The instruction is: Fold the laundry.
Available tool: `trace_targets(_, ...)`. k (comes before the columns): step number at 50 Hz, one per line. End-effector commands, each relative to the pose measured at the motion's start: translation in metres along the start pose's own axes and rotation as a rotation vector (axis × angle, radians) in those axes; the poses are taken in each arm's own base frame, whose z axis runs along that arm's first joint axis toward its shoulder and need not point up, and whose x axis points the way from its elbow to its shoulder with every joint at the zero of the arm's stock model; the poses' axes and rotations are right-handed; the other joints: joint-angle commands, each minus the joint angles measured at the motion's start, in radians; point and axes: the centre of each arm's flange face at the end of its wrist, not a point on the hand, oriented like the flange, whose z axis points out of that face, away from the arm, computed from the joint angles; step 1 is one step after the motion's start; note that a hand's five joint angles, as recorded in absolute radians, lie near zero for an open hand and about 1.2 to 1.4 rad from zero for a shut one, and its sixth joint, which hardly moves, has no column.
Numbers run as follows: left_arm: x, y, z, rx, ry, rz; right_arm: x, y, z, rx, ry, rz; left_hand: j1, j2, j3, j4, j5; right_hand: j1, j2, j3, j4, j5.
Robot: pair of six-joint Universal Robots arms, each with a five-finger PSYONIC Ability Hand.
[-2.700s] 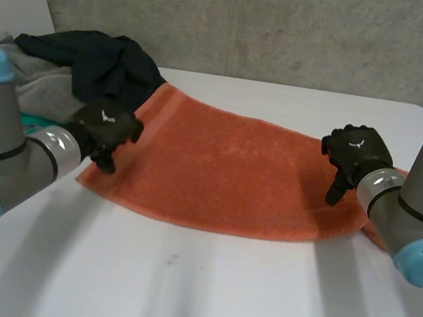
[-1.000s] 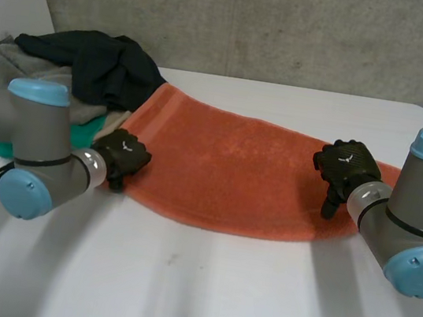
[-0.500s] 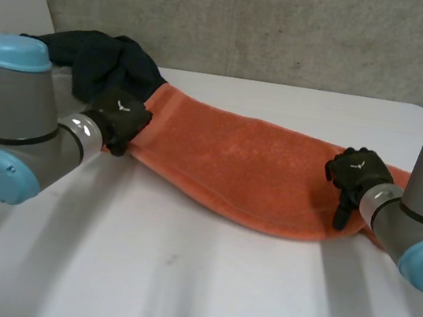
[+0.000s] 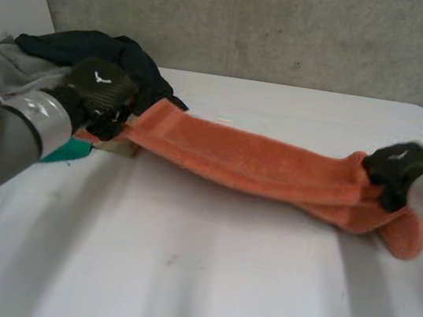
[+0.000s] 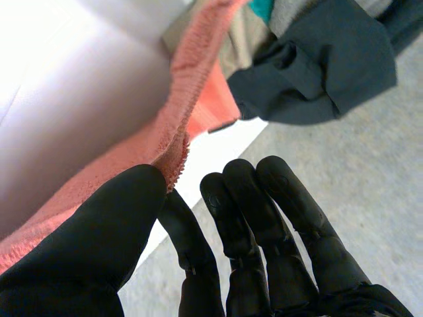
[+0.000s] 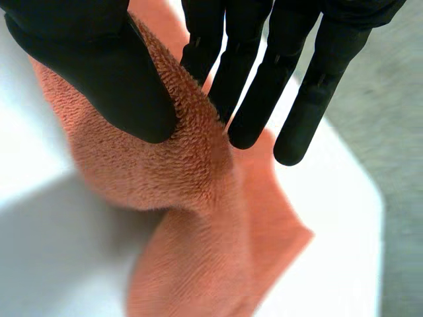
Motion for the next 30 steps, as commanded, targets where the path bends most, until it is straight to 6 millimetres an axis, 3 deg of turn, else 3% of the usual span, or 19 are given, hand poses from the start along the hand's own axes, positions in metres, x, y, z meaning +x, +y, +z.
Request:
trace_targets(1,-0.003,-0.035,-0.042,0.104,-0.029,-0.043,0.031,-0.025,-0.011,0.063,-0.047,-0.08,0.259,0.205,0.212,0.202,0.243,0.3,0.228,0.219,0.204,0.229)
trace_targets(7,0.007,-0.041,-0.046,0.133,-0.011,-0.06,0.01,-0.035,0.029,0.117,-0.165,-0.157,0.259,0.205,0.212,0.202,0.243,0.3,0.228,0.219,0.204,0.229)
trace_targets(8,0.011,-0.036,-0.04,0.121,0.003,-0.062,-0.002,-0.036,0.041,0.133,-0.204,-0.191,0.259,0.205,0.212,0.202,0.243,0.3,0.228,0.219,0.204,0.229)
trace_targets(14,0.021,-0.022,-0.02,0.056,0.008,-0.056,-0.032,-0.025,0.092,0.213,-0.229,-0.31,0.259,0.205,0.212,0.202,0.243,0.3,0.228,0.219,0.204,0.229)
trace_targets(15,0.021,-0.021,-0.018,0.046,0.001,-0.054,-0.033,-0.024,0.099,0.231,-0.212,-0.328,0.259,0.205,0.212,0.202,0.243,0.111,0.039,0.03,0.014,0.04)
trace_targets(16,0.022,-0.019,-0.014,0.032,-0.011,-0.048,-0.035,-0.022,0.111,0.26,-0.18,-0.348,0.259,0.205,0.212,0.202,0.243,-0.592,-0.664,-0.673,-0.688,-0.663)
trace_targets(17,0.022,-0.018,-0.013,0.025,-0.015,-0.047,-0.035,-0.022,0.115,0.274,-0.164,-0.35,0.259,0.205,0.212,0.202,0.243,-0.922,-0.994,-1.003,-1.018,-0.993)
trace_targets(19,0.022,-0.016,-0.01,0.013,-0.023,-0.05,-0.036,-0.024,0.118,0.305,-0.144,-0.345,0.259,0.205,0.212,0.202,0.243,-0.922,-0.994,-1.003,-1.018,-0.993)
trace_targets(23,0.022,-0.025,-0.011,0.033,-0.022,-0.045,-0.029,-0.029,0.11,0.316,-0.106,-0.278,0.259,0.205,0.212,0.202,0.243,-0.922,-0.994,-1.003,-1.018,-0.993)
trace_targets(26,0.022,-0.034,-0.015,0.057,-0.024,-0.04,-0.017,-0.036,0.083,0.257,-0.069,-0.143,0.259,0.205,0.212,0.202,0.243,-0.922,-0.994,-1.003,-1.018,-0.993)
trace_targets(30,0.02,-0.05,-0.021,0.105,-0.034,-0.036,0.006,-0.036,0.021,0.137,0.018,0.089,0.259,0.205,0.212,0.202,0.243,-0.922,-0.994,-1.003,-1.018,-0.993)
